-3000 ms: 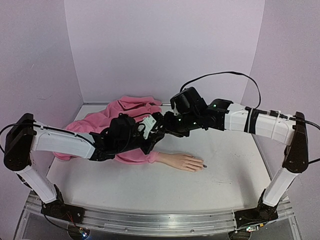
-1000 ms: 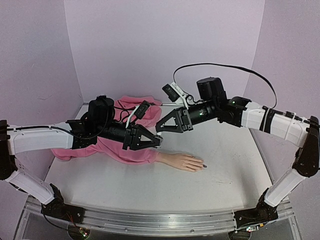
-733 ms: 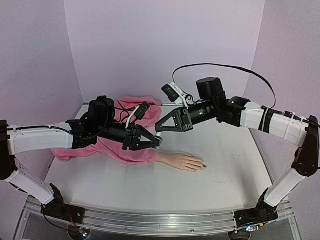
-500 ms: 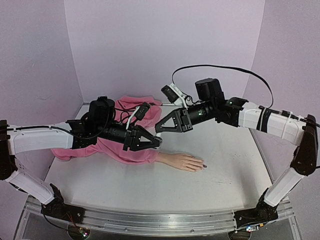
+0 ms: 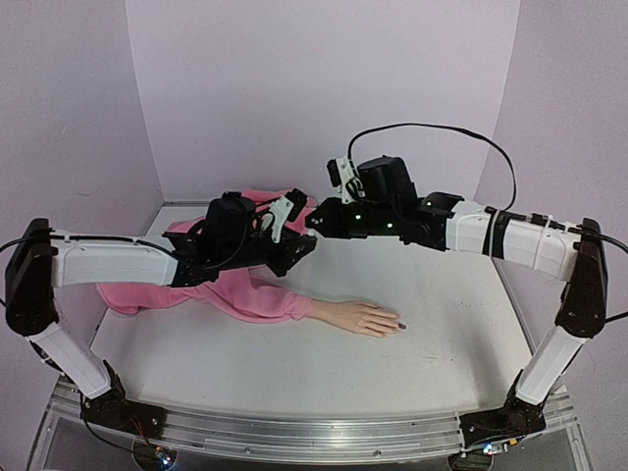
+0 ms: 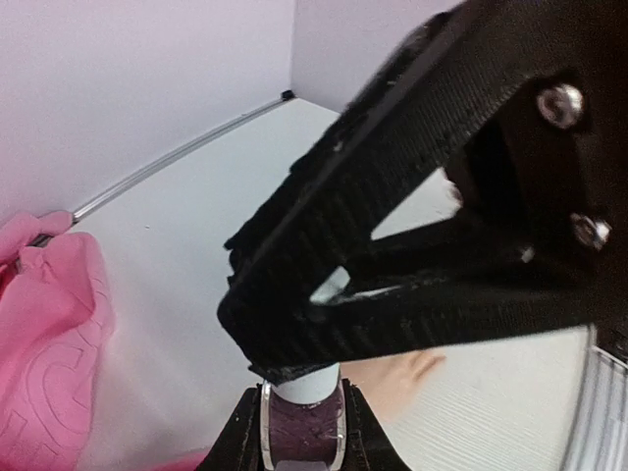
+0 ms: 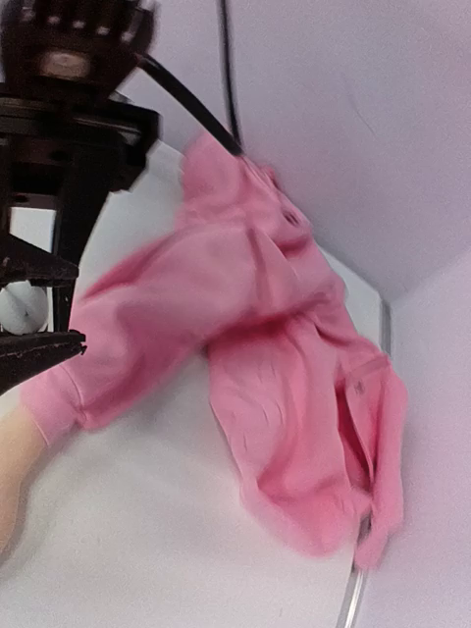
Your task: Paint the nails
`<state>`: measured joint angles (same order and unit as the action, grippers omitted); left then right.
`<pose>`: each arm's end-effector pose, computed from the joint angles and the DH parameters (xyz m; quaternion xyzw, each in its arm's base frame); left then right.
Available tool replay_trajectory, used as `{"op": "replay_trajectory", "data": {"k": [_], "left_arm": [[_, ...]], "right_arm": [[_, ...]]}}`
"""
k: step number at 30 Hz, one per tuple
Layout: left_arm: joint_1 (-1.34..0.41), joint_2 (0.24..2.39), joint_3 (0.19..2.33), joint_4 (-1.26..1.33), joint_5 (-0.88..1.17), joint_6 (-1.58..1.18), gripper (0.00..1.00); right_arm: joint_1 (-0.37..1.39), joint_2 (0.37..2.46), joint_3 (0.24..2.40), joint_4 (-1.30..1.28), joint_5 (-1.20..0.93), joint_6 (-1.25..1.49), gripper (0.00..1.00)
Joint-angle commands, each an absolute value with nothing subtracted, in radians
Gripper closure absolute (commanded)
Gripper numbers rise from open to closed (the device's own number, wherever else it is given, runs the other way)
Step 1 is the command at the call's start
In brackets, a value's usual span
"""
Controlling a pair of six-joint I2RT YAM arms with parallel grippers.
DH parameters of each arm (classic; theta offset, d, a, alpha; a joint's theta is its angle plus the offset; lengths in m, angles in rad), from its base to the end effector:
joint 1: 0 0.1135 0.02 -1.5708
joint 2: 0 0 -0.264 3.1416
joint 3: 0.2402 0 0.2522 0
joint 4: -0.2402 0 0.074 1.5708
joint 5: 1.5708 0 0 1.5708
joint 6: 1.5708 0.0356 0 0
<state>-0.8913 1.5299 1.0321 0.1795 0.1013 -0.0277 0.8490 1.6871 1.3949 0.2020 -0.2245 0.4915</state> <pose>0.2215 -0.2800 0.2788 0.3656 0.7225 -0.2964 0.5064 0.2655 0.3136 0.3528 -0.2048 0.7085 0.4812 0.4739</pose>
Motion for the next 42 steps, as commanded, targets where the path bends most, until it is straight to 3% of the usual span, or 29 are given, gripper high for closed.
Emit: {"op": "replay_trajectory", "data": {"k": [1,9,15,19,23,28,32,42], "left_arm": [[-0.9,1.648,1.232,0.608,-0.133,0.061,1.0],[-0.949,1.612,1.095,0.622,-0.109,0.032,1.0],[-0.95,1.505,0.942,0.524,-0.058,-0.084,1.0],[-0.947,1.459,0.925,0.397,0.026,-0.113,1.0],[-0.922,1.421,0.937,0.281,0.214,-0.134,1.0],[-0.876,1.378,0.95,0.224,0.571,-0.184,1.0],[-0.87,1.368,0.973,0.224,0.801,-0.226,1.0],[-0.87,1.336,0.987,0.224,0.901,-0.254,1.0]], "right_arm": [[1.016,1.793,1.448,0.024,0.265,0.791,1.0],[1.041,1.77,1.483,0.009,0.329,0.751,1.0],[1.009,1.65,1.436,0.028,0.192,0.604,0.63],[0.972,1.573,1.418,0.024,-0.017,0.466,0.38],[0.947,1.465,1.363,0.02,-0.157,0.333,0.23],[0.844,1.403,1.327,0.025,-0.522,0.219,0.22],[0.821,1.417,1.331,0.052,-0.678,0.182,0.26],[0.818,1.511,1.329,0.187,-0.902,0.261,0.39]]}}
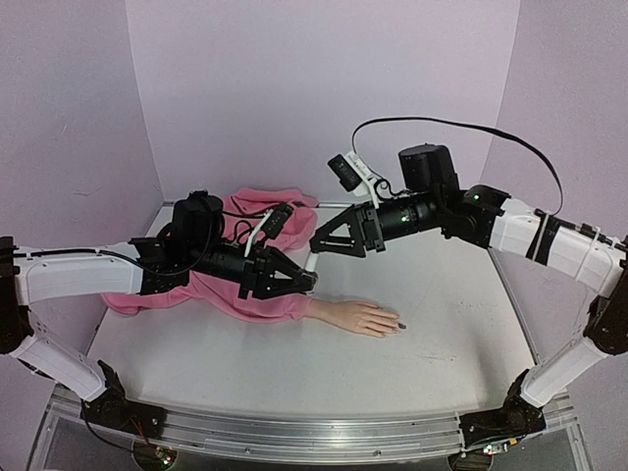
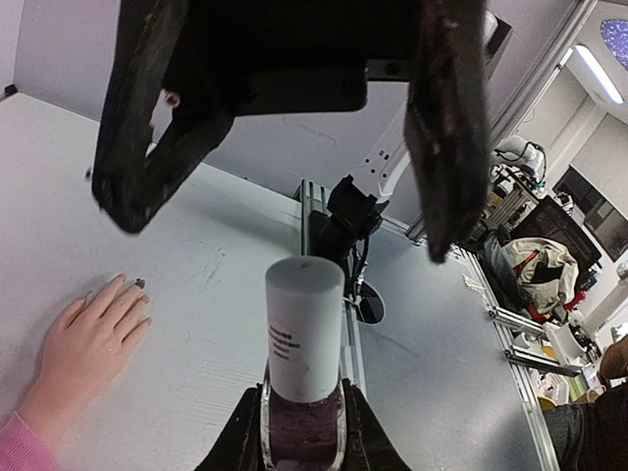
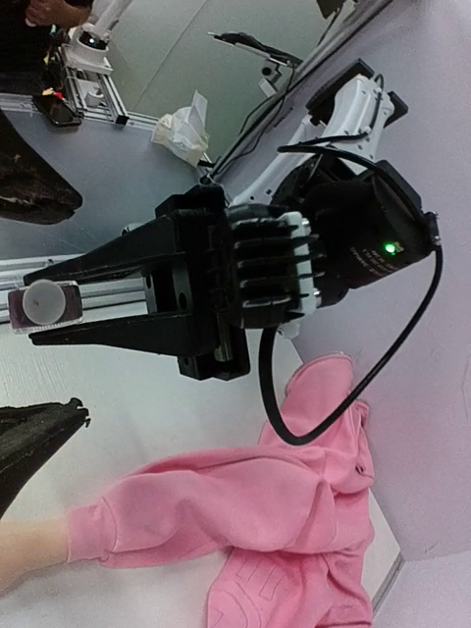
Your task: Paint the nails
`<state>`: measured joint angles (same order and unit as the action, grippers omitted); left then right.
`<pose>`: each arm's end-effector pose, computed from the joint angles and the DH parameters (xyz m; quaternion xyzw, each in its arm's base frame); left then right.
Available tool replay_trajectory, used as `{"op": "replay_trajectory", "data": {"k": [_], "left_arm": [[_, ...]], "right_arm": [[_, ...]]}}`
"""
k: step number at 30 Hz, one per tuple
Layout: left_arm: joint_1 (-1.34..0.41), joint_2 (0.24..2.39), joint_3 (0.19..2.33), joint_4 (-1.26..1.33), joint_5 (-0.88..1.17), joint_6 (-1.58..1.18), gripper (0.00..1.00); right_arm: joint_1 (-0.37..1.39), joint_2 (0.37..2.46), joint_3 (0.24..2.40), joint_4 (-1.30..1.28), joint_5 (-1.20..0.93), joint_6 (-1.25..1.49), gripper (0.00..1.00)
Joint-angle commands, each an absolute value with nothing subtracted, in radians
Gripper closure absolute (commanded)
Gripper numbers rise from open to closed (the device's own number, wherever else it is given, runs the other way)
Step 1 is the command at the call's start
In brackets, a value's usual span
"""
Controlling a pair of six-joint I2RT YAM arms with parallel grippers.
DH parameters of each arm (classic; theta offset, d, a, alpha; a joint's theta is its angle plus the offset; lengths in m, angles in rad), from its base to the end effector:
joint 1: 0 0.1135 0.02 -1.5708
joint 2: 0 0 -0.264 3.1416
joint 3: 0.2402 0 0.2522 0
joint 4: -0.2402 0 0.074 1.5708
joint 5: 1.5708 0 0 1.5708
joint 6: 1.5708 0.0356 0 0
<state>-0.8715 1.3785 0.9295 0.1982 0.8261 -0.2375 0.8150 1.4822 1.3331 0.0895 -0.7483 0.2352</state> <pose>0.1804 -0.2551 0.2960 0.4594 0.6108 -0.5653 0.3104 0.2209 0.2696 0.3934 -0.4338 0.5776 0.5502 0.4189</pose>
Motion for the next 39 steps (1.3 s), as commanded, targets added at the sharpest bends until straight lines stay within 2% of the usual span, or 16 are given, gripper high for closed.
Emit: {"op": "replay_trajectory", "data": {"k": [1,8,11,19,25,29,33,35,37,39], "left_arm": [[-0.87,1.338,0.99,0.225,0.9,-0.256,1.0],[-0.87,1.346,0.997,0.229,0.898,-0.255,1.0],[-0.871,1.347,0.998,0.229,0.894,-0.254,1.0],[-0.87,1.337,0.999,0.23,0.788,-0.252,1.0],[-0.87,1.329,1.003,0.23,0.455,-0.195,1.0],[-0.871,1.387,1.064,0.238,0.085,-0.099,1.0],[-0.871,1.542,1.166,0.322,-0.201,-0.024,1.0],[-0.871,1.645,1.219,0.389,-0.267,-0.013,1.0],[-0.871,1.703,1.26,0.423,-0.281,-0.019,1.0],[-0.871,1.746,1.279,0.445,-0.27,-0.043,1.0]], "right_arm": [[0.818,1.519,1.328,0.198,-0.919,0.271,0.41],[0.819,1.542,1.301,0.282,-0.986,0.317,0.62],[0.819,1.551,1.293,0.296,-0.999,0.326,0.66],[0.819,1.558,1.271,0.308,-1.017,0.323,1.0],[0.818,1.583,1.234,0.307,-0.939,0.338,1.0],[0.82,1.619,1.236,0.24,-0.625,0.41,1.0],[0.854,1.634,1.249,0.134,-0.054,0.645,1.0],[0.939,1.65,1.279,0.071,0.29,0.775,1.0],[1.009,1.687,1.339,0.025,0.453,0.825,1.0],[1.024,1.711,1.369,0.024,0.48,0.855,1.0]]}}
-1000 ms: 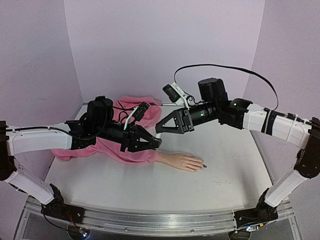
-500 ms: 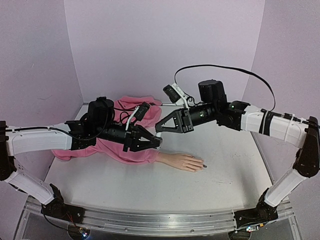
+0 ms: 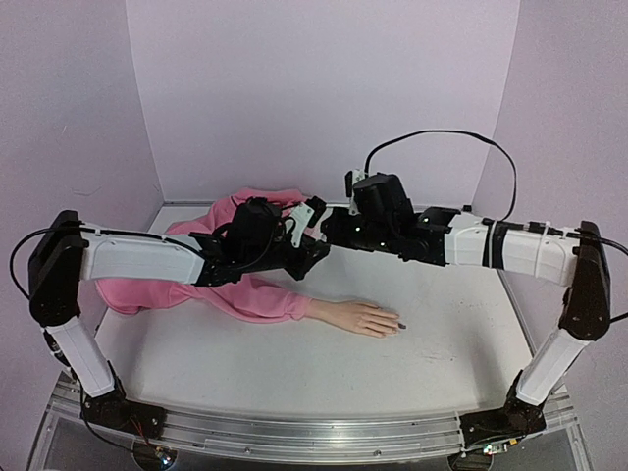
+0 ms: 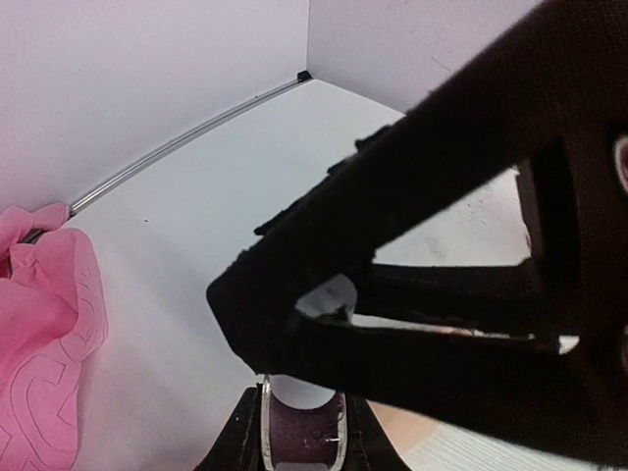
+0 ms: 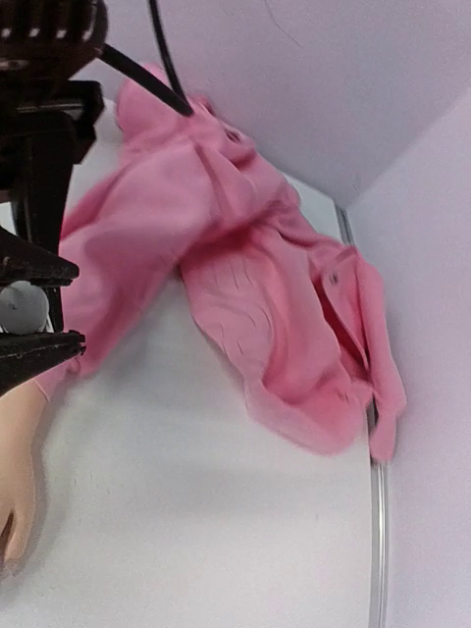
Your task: Paint the nails
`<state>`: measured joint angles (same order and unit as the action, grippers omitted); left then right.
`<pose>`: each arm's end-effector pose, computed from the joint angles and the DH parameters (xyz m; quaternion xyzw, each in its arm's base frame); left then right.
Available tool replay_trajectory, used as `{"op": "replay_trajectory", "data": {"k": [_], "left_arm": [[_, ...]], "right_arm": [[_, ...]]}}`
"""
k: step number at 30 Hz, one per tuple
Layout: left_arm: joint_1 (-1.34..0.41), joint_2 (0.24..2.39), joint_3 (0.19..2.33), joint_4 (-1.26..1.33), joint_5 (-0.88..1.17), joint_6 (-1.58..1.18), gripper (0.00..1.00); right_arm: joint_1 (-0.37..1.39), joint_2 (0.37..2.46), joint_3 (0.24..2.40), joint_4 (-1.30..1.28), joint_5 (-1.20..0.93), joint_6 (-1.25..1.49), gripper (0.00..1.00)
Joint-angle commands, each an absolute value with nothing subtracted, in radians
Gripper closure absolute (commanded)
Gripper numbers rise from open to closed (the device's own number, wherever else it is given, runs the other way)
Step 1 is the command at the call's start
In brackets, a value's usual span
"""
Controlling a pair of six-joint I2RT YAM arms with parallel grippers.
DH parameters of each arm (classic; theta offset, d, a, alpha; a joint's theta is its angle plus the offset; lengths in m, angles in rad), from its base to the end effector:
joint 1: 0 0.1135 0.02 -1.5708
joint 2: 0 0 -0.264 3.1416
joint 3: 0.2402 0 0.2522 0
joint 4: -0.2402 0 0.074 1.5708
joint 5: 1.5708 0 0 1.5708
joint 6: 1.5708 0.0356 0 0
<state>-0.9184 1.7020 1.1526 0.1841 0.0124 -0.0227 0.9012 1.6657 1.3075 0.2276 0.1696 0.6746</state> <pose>0.2408 -0.3159 0.2593 0.3599 0.7410 -0.2616 0.5030 0.2552 0.3127 0.3324 -0.0292 0.7506 0.4209 0.5086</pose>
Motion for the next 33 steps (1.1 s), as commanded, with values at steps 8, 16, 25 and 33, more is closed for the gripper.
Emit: {"op": "replay_trajectory", "data": {"k": [8,16,25,33], "left_arm": [[-0.873,1.687,1.119,0.444,-0.036,-0.124,1.0],[-0.866,1.572,1.064,0.285,0.196,-0.121,1.0],[-0.856,1.478,1.104,0.104,0.776,-0.117,1.0],[-0.856,1.433,1.125,0.1,1.038,-0.189,1.0]], "right_arm": [[1.02,1.602,1.323,0.122,0.39,0.657,0.93],[0.935,1.451,1.287,0.117,0.079,0.45,0.31],[0.833,1.383,1.272,0.087,-0.543,0.233,0.17],[0.831,1.453,1.313,0.117,-0.851,0.195,0.31]]}}
